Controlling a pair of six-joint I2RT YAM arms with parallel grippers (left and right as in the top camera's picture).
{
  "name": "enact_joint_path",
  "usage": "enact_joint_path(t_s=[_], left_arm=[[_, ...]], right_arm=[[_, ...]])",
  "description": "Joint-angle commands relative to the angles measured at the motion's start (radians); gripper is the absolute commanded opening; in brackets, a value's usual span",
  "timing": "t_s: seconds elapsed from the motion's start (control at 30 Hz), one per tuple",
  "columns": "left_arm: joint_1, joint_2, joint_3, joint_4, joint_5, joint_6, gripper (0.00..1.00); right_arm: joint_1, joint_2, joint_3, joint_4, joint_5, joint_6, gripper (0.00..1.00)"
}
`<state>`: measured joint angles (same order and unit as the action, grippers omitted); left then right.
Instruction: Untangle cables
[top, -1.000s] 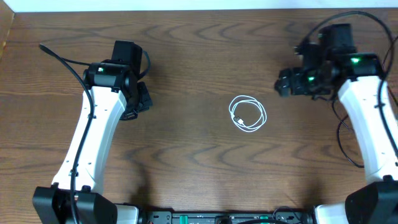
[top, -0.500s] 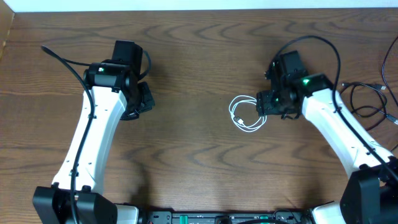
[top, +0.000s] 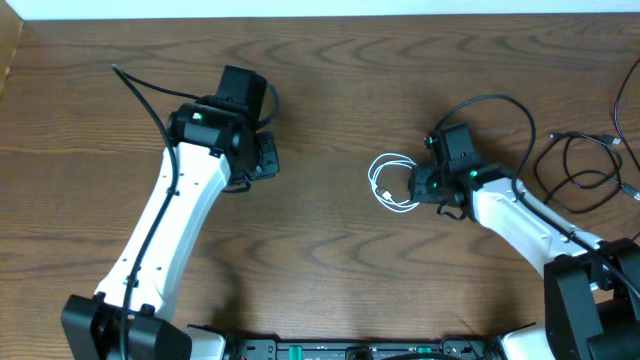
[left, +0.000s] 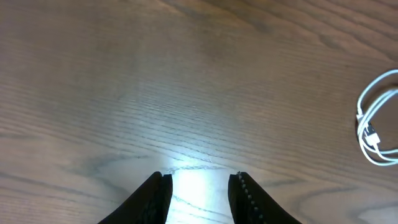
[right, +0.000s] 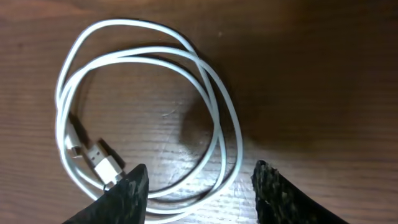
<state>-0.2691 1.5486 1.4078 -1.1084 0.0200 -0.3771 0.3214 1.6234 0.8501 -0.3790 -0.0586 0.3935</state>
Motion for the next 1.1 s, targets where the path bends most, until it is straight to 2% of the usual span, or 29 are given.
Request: enact_joint_path(t_s=[0.0, 0.13, 0.23, 0.57, 0.77, 0.87, 1.07], left_arm=[[-0.020, 0.000, 0.002, -0.001, -0.001, 0.017, 0.35], [-0.046, 0.000, 0.002, 0.000, -0.001, 0.017, 0.35], [-0.053, 0.000, 0.002, 0.003, -0.001, 0.017, 0.35], [-0.058, 0.000, 0.000, 0.004, -0.001, 0.017, 0.35], [-0.058, 0.000, 0.000, 0.006, -0.001, 0.017, 0.35], [-0.058, 0.000, 0.000, 0.007, -0.001, 0.017, 0.35], [-0.058, 0.000, 0.000, 0.009, -0.001, 0.016, 0.35]], right_arm=[[0.008, 0.005, -0.055, 0.051, 0.030, 0.041, 0.49], [0.008, 0.006, -0.088, 0.097, 0.031, 0.052, 0.46], [0.008, 0.006, -0.091, 0.102, 0.052, 0.067, 0.38], [0.008, 0.013, -0.116, 0.100, 0.060, 0.126, 0.31], [0.008, 0.016, -0.121, 0.102, 0.060, 0.145, 0.14], [0.008, 0.016, -0.121, 0.096, 0.060, 0.145, 0.02], [0.008, 0.016, -0.121, 0.090, 0.060, 0.145, 0.01]])
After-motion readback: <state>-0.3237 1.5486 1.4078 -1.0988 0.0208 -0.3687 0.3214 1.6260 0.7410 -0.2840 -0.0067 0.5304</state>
